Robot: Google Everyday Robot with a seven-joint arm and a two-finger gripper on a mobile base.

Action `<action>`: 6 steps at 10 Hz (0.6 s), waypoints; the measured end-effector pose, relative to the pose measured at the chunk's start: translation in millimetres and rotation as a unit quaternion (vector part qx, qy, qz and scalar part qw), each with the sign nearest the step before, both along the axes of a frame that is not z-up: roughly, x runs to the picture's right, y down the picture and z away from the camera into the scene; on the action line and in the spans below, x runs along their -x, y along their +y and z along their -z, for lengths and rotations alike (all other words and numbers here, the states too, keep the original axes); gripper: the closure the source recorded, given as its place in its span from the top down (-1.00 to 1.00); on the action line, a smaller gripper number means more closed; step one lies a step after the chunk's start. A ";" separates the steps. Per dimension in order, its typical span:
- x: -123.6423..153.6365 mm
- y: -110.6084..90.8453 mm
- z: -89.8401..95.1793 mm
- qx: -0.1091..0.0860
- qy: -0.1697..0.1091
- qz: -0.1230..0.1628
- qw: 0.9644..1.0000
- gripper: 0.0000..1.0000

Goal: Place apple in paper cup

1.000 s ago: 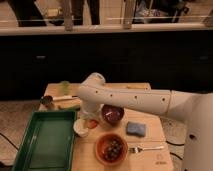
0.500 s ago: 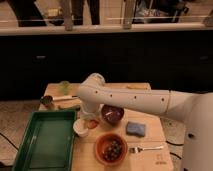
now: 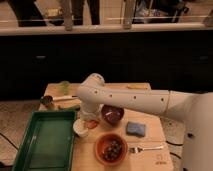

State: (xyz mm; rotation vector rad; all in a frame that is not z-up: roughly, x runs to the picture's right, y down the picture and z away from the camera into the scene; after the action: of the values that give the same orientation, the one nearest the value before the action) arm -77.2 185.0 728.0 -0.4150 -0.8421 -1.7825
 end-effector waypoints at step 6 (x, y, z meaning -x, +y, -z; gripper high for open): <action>3.6 2.4 -1.5 0.001 -0.012 0.012 1.000 0.23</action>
State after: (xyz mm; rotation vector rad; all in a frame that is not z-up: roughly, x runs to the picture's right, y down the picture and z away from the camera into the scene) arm -80.8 187.4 729.4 -0.4075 -0.8589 -1.8112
